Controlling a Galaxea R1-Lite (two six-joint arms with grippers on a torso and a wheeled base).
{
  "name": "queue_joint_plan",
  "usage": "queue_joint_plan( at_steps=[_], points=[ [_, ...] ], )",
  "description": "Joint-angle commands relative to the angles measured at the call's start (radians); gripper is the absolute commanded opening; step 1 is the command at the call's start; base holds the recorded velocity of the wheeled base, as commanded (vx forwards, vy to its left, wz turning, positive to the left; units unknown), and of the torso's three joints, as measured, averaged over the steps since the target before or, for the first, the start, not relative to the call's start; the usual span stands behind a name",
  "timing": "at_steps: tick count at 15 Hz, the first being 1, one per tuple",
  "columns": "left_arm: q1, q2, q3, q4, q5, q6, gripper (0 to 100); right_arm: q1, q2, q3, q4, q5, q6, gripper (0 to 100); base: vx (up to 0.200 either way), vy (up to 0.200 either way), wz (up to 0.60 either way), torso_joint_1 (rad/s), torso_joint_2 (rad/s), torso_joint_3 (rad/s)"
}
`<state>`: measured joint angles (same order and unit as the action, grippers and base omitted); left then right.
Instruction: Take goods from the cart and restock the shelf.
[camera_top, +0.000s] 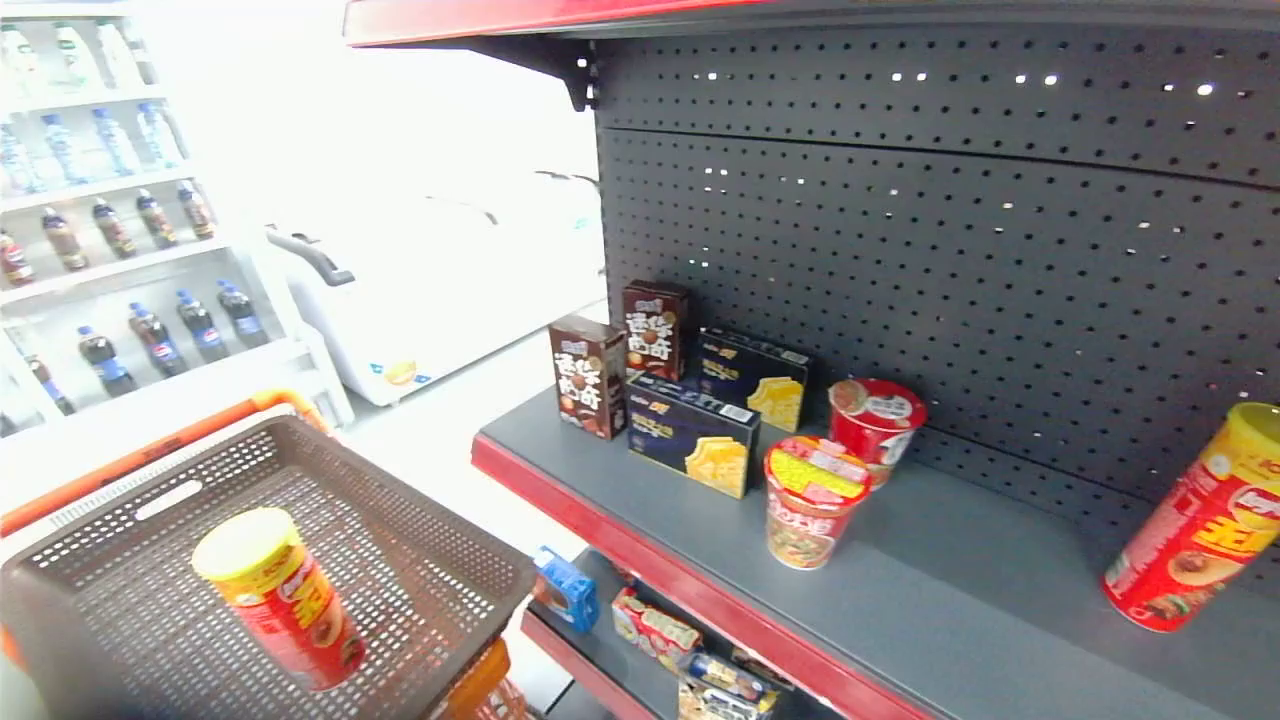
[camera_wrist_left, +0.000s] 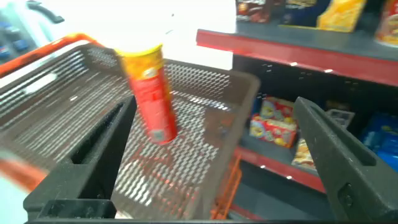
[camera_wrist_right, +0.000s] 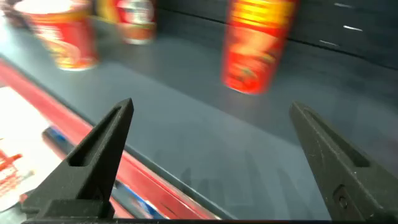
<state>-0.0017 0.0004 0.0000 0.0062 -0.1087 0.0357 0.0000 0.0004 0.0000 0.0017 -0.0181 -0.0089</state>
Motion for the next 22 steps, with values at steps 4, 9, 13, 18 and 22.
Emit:
queue_joint_plan(
  at_steps=[4,9,13,18,22],
  points=[
    [0.000,0.000,-0.009,-0.026,0.011,0.038,100,0.000,0.000,0.000,0.000,-0.002,0.007,100,0.000,0.000,0.30,0.002,0.00,0.001],
    [0.000,0.000,-0.018,-0.020,0.009,-0.014,100,0.000,0.000,0.000,0.000,0.000,0.006,100,0.000,0.000,0.00,0.000,0.00,0.000],
    [0.005,0.237,-0.308,0.072,0.018,0.039,100,0.000,0.000,0.000,0.000,0.000,0.007,100,0.000,0.000,0.00,0.000,0.00,0.000],
    [0.009,0.629,-0.494,0.159,0.066,0.046,100,0.000,0.000,0.000,0.000,0.000,0.007,100,0.000,0.000,0.00,0.000,0.00,0.000],
    [-0.026,0.909,-0.426,0.003,-0.037,0.039,100,0.000,0.000,0.000,0.000,0.000,0.007,100,0.000,0.000,0.00,0.000,0.00,0.000]
  ],
)
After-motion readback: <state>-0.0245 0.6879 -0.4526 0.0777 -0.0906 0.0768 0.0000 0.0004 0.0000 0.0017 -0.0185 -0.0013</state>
